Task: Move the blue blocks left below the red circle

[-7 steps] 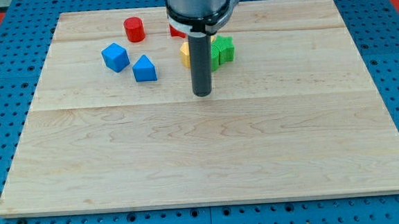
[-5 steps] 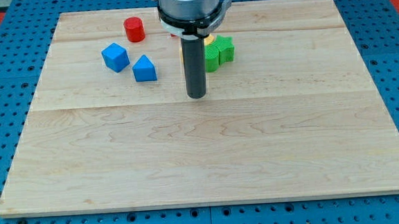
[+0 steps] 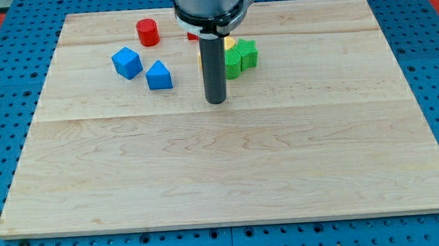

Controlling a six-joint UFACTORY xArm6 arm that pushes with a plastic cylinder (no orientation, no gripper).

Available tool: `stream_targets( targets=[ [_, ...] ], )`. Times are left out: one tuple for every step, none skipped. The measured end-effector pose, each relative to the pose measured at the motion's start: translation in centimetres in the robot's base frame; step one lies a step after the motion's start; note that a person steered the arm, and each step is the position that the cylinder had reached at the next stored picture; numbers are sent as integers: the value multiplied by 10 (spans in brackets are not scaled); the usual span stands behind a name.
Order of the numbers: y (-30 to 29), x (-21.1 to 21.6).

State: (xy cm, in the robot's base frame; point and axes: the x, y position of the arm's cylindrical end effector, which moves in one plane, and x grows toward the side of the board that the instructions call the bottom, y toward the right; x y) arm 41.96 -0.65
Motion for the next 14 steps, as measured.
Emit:
stream_targets(
  targets=[
    [1,0],
    [1,0],
    [-3,17],
    [-15,21],
    [-10,21],
    [-26,20],
    [-40,7],
    [-38,-34],
    [-28,-31],
    [-21,-31],
    [-8,-31],
    [-6,-31],
    [-8,-35],
    [-71,-35]
  ],
)
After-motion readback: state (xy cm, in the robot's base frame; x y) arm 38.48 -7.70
